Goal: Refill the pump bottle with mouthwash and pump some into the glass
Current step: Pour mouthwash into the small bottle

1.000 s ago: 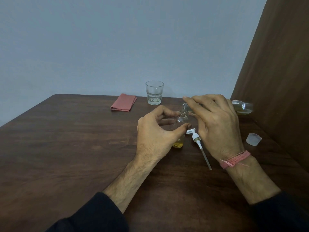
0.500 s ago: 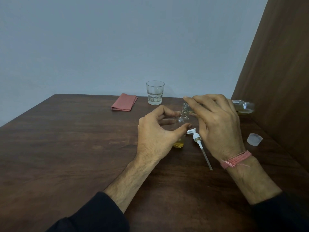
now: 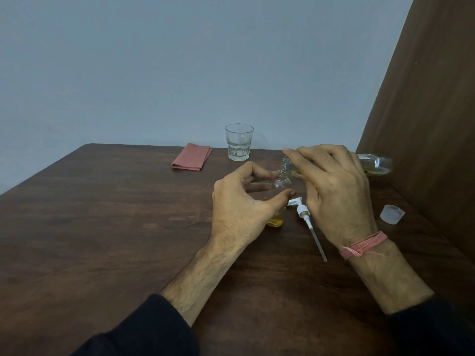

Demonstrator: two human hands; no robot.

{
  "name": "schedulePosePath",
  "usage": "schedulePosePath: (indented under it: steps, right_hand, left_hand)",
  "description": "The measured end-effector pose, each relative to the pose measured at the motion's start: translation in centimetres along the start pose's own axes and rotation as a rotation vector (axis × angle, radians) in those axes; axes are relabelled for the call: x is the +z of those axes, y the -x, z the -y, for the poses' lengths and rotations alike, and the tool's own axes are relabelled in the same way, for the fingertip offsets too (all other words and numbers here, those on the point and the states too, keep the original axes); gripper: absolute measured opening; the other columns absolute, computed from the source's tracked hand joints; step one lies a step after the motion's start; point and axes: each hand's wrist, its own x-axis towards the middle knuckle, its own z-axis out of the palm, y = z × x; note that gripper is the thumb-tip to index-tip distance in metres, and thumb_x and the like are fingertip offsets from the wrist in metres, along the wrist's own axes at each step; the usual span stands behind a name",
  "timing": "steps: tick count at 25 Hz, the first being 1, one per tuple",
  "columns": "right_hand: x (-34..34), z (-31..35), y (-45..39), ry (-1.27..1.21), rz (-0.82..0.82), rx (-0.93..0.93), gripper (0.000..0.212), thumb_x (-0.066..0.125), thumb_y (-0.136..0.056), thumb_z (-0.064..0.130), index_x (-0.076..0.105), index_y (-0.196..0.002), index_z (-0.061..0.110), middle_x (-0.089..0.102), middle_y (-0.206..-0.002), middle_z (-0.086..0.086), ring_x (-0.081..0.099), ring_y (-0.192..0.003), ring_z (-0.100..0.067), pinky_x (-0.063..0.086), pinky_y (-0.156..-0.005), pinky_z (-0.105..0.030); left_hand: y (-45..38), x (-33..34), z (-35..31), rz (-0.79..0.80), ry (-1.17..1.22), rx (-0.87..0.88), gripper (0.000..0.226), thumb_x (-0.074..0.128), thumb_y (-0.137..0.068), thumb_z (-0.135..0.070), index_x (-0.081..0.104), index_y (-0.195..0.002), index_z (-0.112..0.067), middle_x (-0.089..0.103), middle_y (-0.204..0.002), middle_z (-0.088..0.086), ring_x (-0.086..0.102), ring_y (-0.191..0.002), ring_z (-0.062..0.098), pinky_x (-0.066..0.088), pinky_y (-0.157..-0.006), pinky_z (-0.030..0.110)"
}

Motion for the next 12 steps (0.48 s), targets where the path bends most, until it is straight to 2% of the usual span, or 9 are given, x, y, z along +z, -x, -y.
schedulePosePath:
  steps: [6, 12]
  right_hand:
    - [0.04, -0.05, -0.02, 0.001, -0.001, 0.002, 0.070, 0.080, -0.083, -0.004, 0.065, -0.148, 0.015, 0.071, -0.130, -0.004, 0.059, -0.117, -0.033, 0.043, -0.103, -0.046]
    - [0.03, -0.11, -0.03, -0.016, -0.015, -0.011, 0.068, 0.077, -0.083, -0.006, 0.066, -0.147, 0.014, 0.071, -0.129, -0.004, 0.059, -0.116, -0.033, 0.042, -0.102, -0.045]
  left_hand:
    - [-0.04, 0.03, 0.04, 0.003, 0.002, 0.004, 0.041, 0.109, -0.074, -0.040, 0.078, -0.099, -0.033, 0.087, -0.108, -0.020, 0.084, -0.096, -0.006, 0.073, -0.085, 0.035]
    - [-0.01, 0.02, 0.02, -0.005, -0.001, 0.005, 0.041, 0.109, -0.073, -0.042, 0.079, -0.099, -0.033, 0.087, -0.108, -0.023, 0.083, -0.094, -0.008, 0.072, -0.082, 0.030]
